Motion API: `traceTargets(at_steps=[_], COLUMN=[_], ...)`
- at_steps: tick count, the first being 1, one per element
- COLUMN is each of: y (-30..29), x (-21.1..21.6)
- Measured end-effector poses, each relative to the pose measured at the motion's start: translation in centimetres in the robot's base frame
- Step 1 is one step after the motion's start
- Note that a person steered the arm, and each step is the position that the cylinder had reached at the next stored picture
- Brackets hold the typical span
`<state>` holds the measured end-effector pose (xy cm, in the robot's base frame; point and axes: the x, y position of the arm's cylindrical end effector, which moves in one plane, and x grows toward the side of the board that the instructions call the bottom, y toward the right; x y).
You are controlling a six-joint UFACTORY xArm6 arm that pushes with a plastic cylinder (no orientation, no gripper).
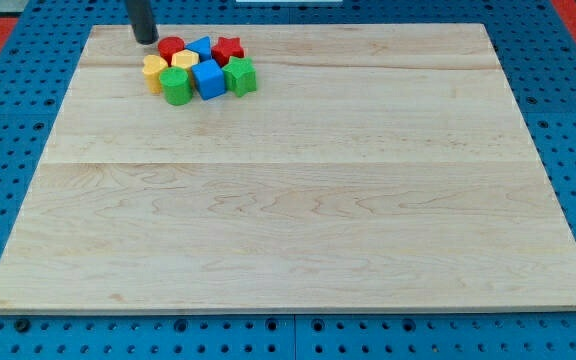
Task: Point at the red star
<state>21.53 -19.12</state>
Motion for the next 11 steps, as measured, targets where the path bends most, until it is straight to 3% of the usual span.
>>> traceTargets(at_steps=[5,11], y=[8.3,12.5], x=[-2.3,-0.4])
